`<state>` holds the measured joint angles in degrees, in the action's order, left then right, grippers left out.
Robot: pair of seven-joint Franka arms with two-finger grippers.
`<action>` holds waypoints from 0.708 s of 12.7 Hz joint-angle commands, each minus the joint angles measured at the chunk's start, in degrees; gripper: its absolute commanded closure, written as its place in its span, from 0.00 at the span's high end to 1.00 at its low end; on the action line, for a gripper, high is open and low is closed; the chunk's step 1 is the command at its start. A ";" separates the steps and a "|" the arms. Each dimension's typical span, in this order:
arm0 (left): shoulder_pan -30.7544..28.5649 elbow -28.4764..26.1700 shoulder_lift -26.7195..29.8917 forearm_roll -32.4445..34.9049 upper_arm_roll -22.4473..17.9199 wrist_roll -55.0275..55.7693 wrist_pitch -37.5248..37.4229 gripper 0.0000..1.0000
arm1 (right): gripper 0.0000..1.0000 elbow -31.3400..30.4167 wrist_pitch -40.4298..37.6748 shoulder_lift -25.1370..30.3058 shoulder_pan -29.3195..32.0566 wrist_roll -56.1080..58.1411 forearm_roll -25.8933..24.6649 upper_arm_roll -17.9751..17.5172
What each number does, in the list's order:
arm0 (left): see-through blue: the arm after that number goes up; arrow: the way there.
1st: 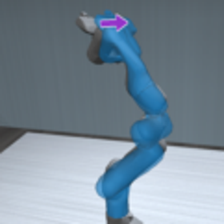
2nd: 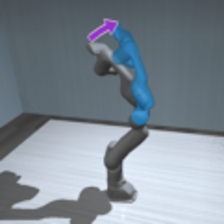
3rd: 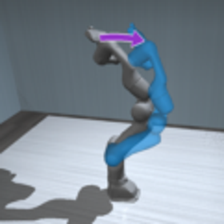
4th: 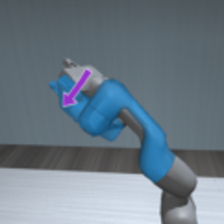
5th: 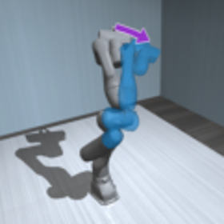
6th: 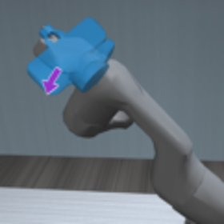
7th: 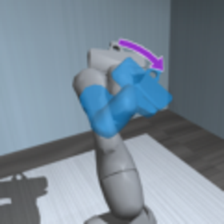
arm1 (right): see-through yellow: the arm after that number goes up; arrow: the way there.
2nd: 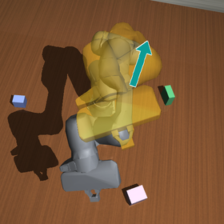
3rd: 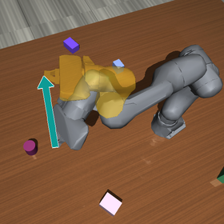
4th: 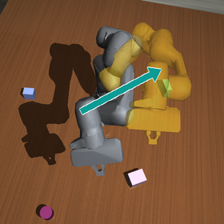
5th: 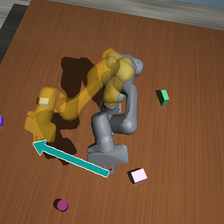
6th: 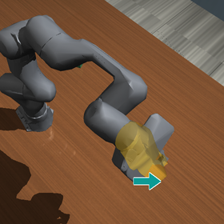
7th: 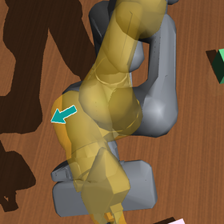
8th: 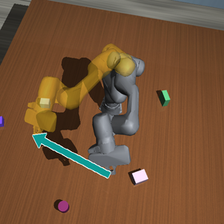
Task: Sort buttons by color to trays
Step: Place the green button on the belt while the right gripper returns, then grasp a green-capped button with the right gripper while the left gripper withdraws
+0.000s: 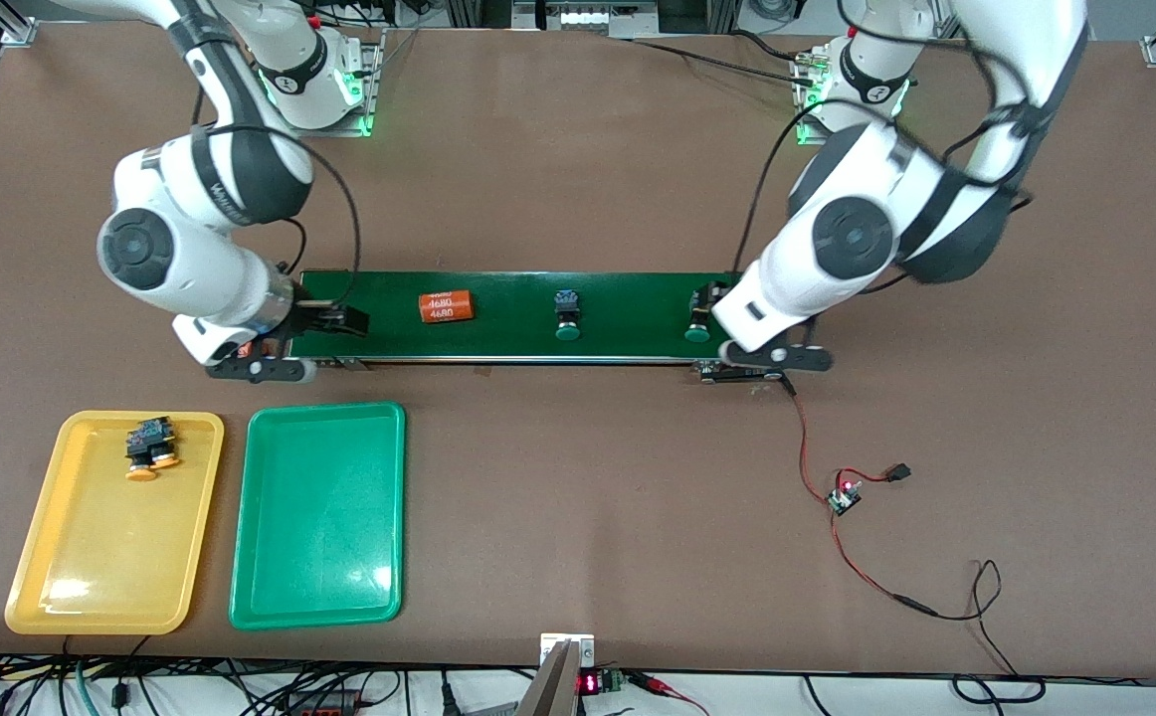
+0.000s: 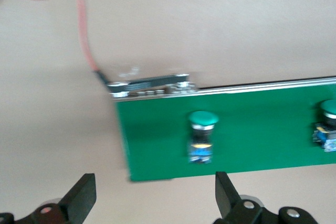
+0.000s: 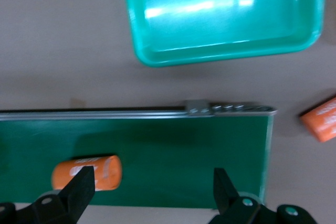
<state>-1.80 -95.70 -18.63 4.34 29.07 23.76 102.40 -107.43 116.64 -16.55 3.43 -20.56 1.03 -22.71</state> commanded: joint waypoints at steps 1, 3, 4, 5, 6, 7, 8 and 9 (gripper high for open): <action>-0.39 -5.27 8.85 -0.39 -8.22 -13.60 -1.15 1.00 | 1.00 -1.73 1.56 0.73 -1.58 -2.19 1.34 -0.22; -0.04 -5.46 12.46 -0.48 -14.19 -22.14 -2.81 1.00 | 1.00 -1.73 3.14 0.12 -3.50 -4.05 4.32 -0.31; 0.22 -5.20 14.39 -0.48 -16.74 -23.13 -3.61 1.00 | 1.00 -1.73 4.11 -0.32 -4.73 -4.22 4.42 -0.31; 0.22 -4.93 16.15 -0.65 -19.12 -23.32 -3.88 1.00 | 1.00 -1.56 5.07 -1.11 -6.48 -6.23 4.34 -0.31; 0.22 -4.58 18.17 -1.61 -20.88 -23.40 -4.75 1.00 | 1.00 -1.47 6.65 -1.99 -8.59 -8.77 3.47 -0.31; 0.22 -4.49 19.84 -4.32 -22.29 -23.32 -6.15 1.00 | 1.00 -1.47 8.49 -2.69 -10.18 -10.45 3.11 -0.23; 0.66 -5.01 20.99 -5.39 -23.26 -23.40 -6.60 1.00 | 1.00 -1.56 10.08 -3.31 -11.24 -11.68 1.63 -0.23; 1.53 -5.45 22.74 -5.40 -24.40 -23.32 -7.73 1.00 | 1.00 -1.73 11.75 -3.31 -12.90 -15.00 -2.65 -0.23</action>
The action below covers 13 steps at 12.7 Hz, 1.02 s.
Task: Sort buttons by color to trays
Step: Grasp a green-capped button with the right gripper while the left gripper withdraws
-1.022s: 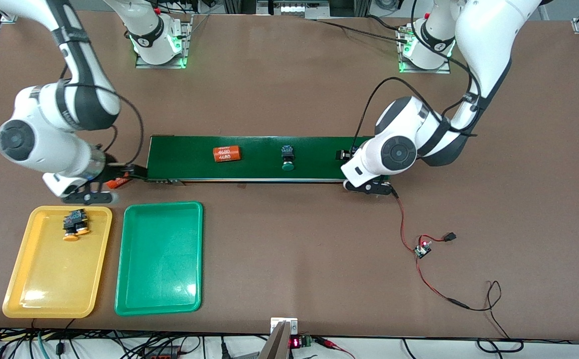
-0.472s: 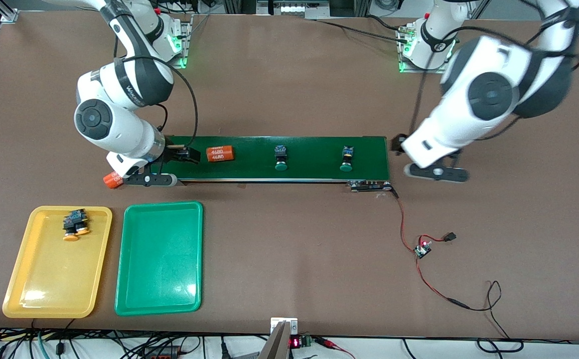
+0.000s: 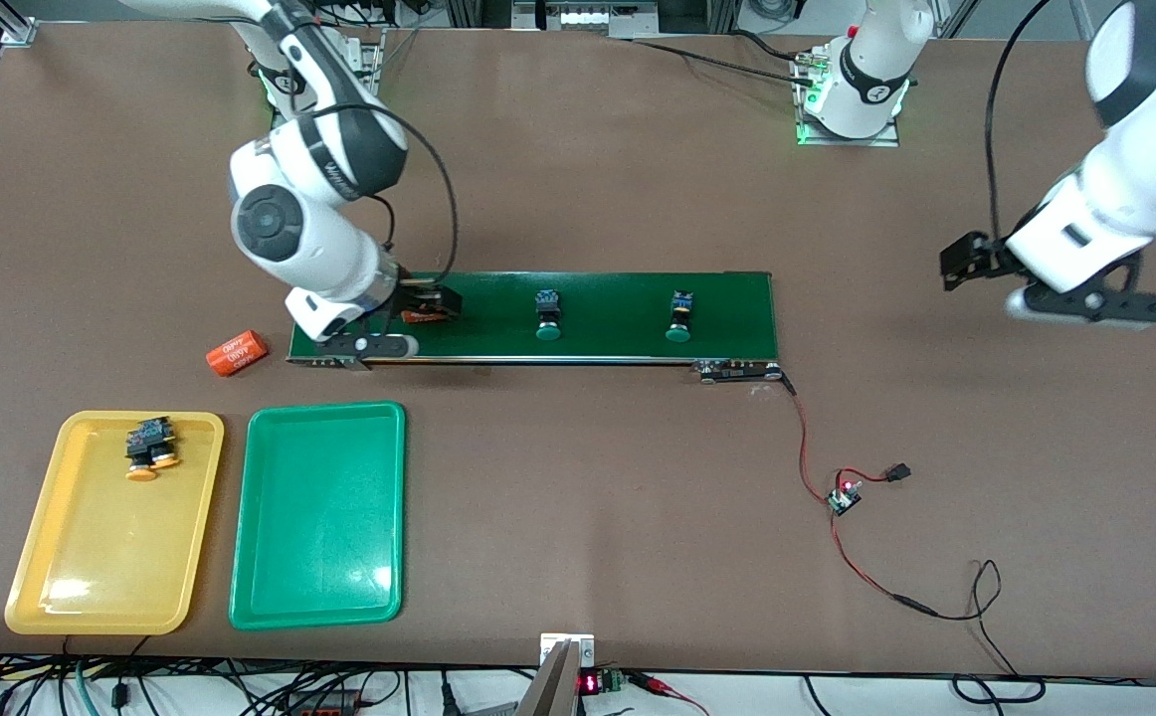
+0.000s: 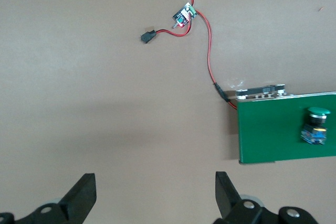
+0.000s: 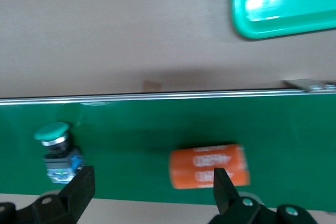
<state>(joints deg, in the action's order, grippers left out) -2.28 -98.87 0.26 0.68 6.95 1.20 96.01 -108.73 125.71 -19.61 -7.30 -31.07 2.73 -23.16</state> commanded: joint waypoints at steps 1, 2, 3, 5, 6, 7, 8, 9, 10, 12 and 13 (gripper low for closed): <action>2.80 -2.30 4.22 -1.47 -3.07 -0.76 -1.78 1.00 | 1.00 -0.08 3.04 -0.87 -2.80 -9.05 -8.66 0.22; 3.16 -1.95 4.22 -1.30 -4.30 -1.54 -1.44 1.00 | 1.00 -0.08 3.31 -1.40 -3.50 -12.49 -10.97 0.22; 3.95 -1.25 3.96 -1.12 -5.27 -5.72 -1.35 1.00 | 1.00 0.10 3.57 -1.75 -4.29 -13.57 -11.34 0.22; 3.69 0.15 2.91 -0.68 -5.01 -7.35 -3.09 1.00 | 1.00 0.10 4.10 -1.93 -4.65 -14.97 -11.34 0.22; 3.43 0.60 2.55 -0.51 -5.53 -6.83 -3.37 1.00 | 1.00 0.18 4.19 -2.36 -5.26 -16.73 -11.51 0.22; 3.43 1.30 1.86 -0.50 -5.63 -6.39 -3.37 1.00 | 1.00 0.19 4.54 -2.63 -6.22 -17.27 -11.60 0.22; 3.43 1.92 1.24 -0.50 -5.54 -4.81 -3.46 1.00 | 1.00 0.19 4.63 -2.98 -6.76 -17.62 -11.60 0.22; 3.43 2.36 1.15 -0.50 -5.54 -3.93 -3.63 1.00 | 1.00 0.19 4.63 -3.42 -7.37 -18.32 -11.69 0.22; 3.34 2.45 1.15 -0.50 -5.63 -4.01 -3.63 1.00 | 1.00 0.19 5.15 -3.94 -8.25 -20.24 -11.69 0.22; 3.43 2.98 1.15 -0.50 -5.54 -4.10 -3.81 1.00 | 1.00 0.19 7.44 -5.52 -10.01 -24.90 -14.22 0.22; 3.43 2.98 1.15 -0.50 -5.54 -4.10 -3.90 1.00 | 1.00 0.19 7.79 -6.49 -10.45 -26.57 -16.24 0.22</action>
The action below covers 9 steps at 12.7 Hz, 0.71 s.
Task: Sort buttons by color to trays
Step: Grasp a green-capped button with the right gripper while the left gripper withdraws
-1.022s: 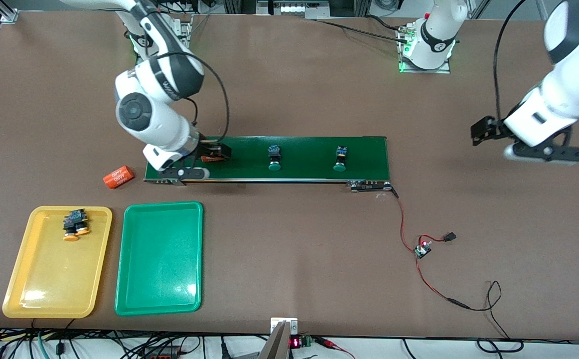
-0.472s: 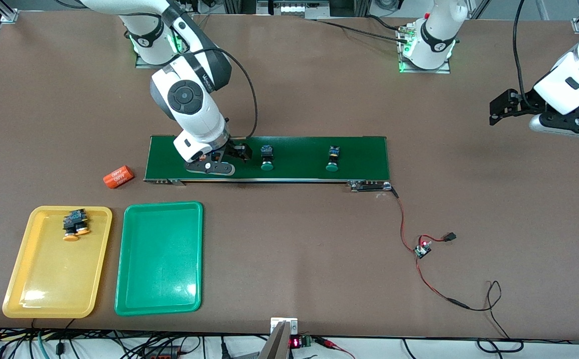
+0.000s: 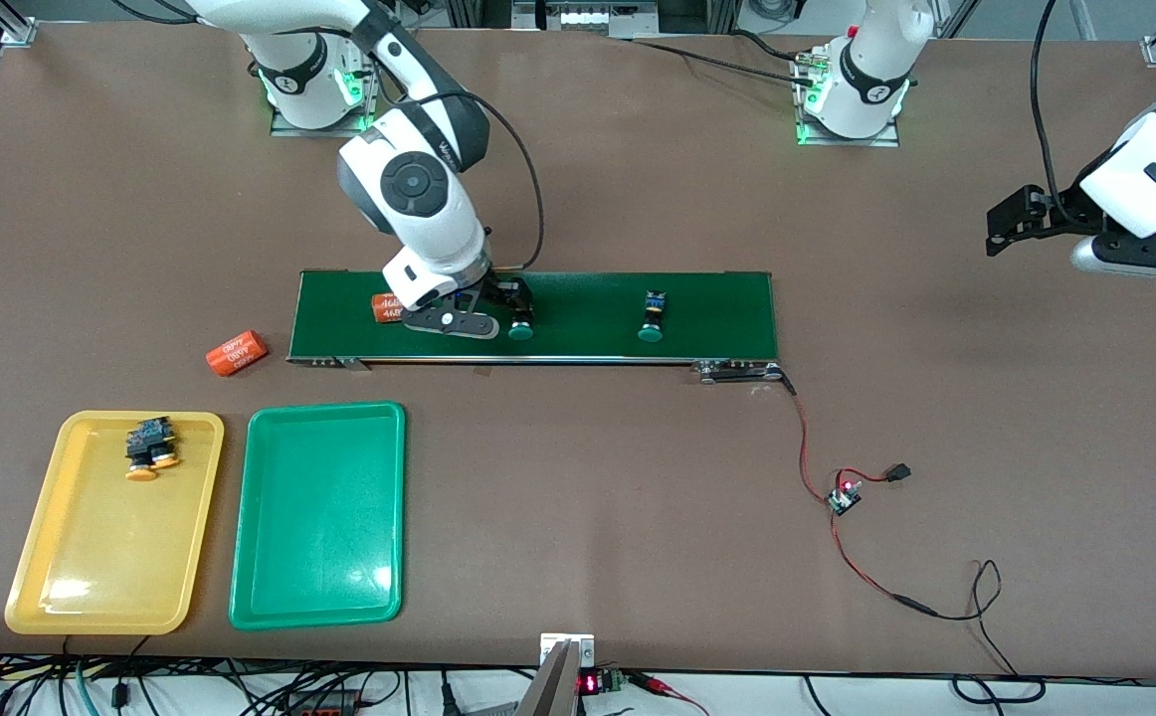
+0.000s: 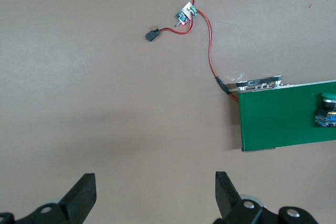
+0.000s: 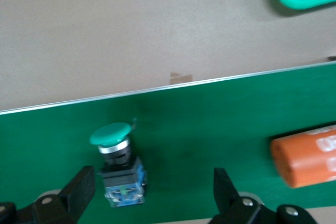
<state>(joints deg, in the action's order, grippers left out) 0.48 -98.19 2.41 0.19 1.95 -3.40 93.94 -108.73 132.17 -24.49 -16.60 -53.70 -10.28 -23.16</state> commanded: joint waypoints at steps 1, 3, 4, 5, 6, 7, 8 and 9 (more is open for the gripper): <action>0.66 2.48 -1.01 -0.01 -0.54 0.41 -2.01 1.00 | 1.00 0.10 2.20 -2.31 -1.41 -4.73 -4.13 0.22; 0.75 3.09 -1.35 -0.01 -0.37 0.50 -2.18 1.00 | 1.00 0.10 2.65 -3.28 -1.59 -4.83 -4.31 0.22; 0.75 3.18 -1.44 -0.01 -0.28 0.50 -2.18 1.00 | 1.00 0.10 2.91 -3.46 -1.59 -4.83 -4.31 0.22; 0.75 3.18 -1.44 -0.01 -0.19 0.50 -2.18 1.00 | 0.93 0.10 3.09 -3.55 -1.59 -4.74 -4.31 0.22; 0.75 3.18 -1.44 -0.01 -0.10 0.50 -2.18 1.00 | 0.80 0.10 3.52 -3.55 -1.51 -4.66 -4.49 0.22; 0.75 3.18 -1.44 -0.01 -0.01 0.50 -2.18 1.00 | 0.70 0.10 3.62 -3.81 -1.42 -4.48 -5.88 0.22; 0.75 3.18 -1.44 -0.01 -0.01 0.50 -2.18 1.00 | 0.64 0.10 3.62 -4.25 -1.24 -4.48 -7.37 0.22; 0.75 3.18 -1.44 -0.01 -0.01 0.50 -2.18 1.00 | 0.60 0.01 3.70 -4.60 -1.24 -4.39 -8.00 0.22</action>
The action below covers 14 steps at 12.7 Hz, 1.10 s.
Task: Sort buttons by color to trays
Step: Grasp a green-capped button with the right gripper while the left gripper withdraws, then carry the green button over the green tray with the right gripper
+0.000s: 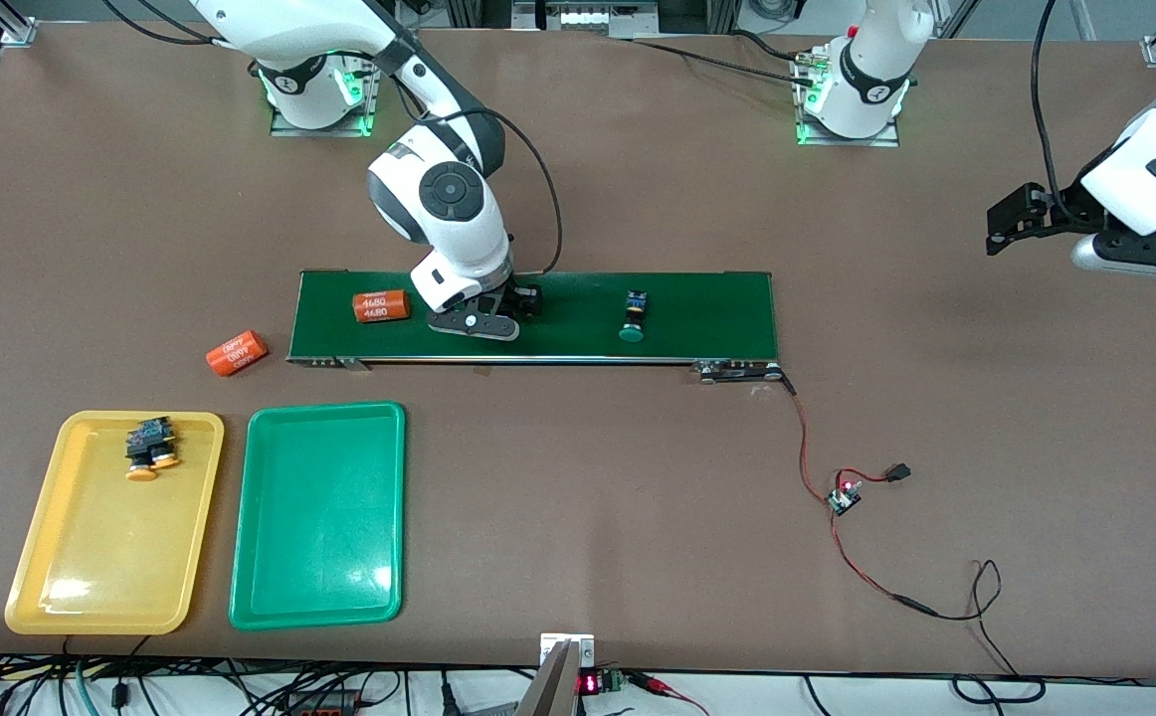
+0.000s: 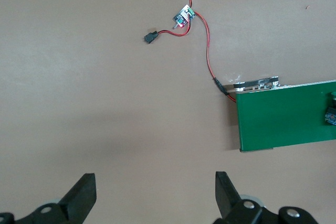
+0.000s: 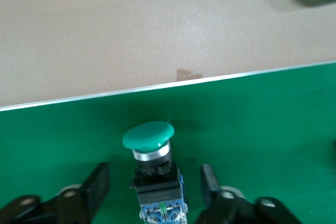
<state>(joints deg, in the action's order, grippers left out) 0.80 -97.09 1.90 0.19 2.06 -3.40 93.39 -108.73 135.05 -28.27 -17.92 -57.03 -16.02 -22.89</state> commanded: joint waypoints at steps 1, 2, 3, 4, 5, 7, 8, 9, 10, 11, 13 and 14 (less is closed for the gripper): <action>0.43 2.08 -0.93 -0.01 -0.13 0.50 -1.63 1.00 | 0.59 0.00 0.83 -1.08 0.16 -1.07 -2.35 0.04; 0.43 2.08 -0.93 -0.01 -0.13 0.50 -1.63 1.00 | 0.55 -0.08 0.92 -1.09 0.25 -0.72 -2.44 0.21; 0.43 2.08 -0.93 -0.01 -0.13 0.50 -1.81 1.00 | 0.51 -0.08 1.01 -1.09 0.42 -0.63 -2.44 0.39; 0.43 2.08 -0.93 -0.01 -0.13 0.76 -2.59 1.00 | 0.44 -0.08 1.01 -1.17 0.51 -0.45 -2.44 0.39; 0.43 2.08 -0.93 -0.01 -0.13 0.76 -2.77 1.00 | 0.35 -0.08 0.92 -1.09 0.69 0.33 -2.44 0.65; 0.43 2.08 -0.93 -0.10 -0.13 0.76 -2.78 1.00 | 0.17 0.27 0.57 -0.30 2.17 2.44 -2.44 0.92; 0.43 2.00 -0.93 -0.10 -0.13 0.85 -2.86 1.00 | 0.14 0.88 0.40 0.75 2.97 3.84 -2.18 1.27; 0.51 2.08 -1.02 -0.10 -0.13 0.94 -2.86 1.00 | 0.14 1.75 -0.22 1.72 4.11 5.68 -1.65 1.36; 0.60 2.17 -1.02 -0.10 -0.13 0.94 -2.86 1.00 | 0.14 3.15 -1.70 2.07 5.68 7.88 -1.39 1.53; 0.69 2.08 -1.02 -0.10 -0.13 1.03 -2.86 1.00 | 0.14 5.26 -3.98 2.08 6.83 11.73 -1.30 1.71; 0.60 2.08 -1.02 -0.10 -0.04 1.03 -2.86 1.00 | 0.14 9.30 -4.79 1.29 8.07 17.90 -0.95 3.54; 0.78 2.08 -1.02 -0.10 -0.04 1.03 -2.86 1.00 | 0.14 11.15 -4.70 0.16 8.16 21.22 1.41 5.47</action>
<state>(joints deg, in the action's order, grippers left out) 0.92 -96.98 1.80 0.19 2.20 -2.89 92.02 -101.15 131.48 -26.48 -9.98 -41.04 -16.91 -19.34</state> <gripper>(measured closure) 0.000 0.665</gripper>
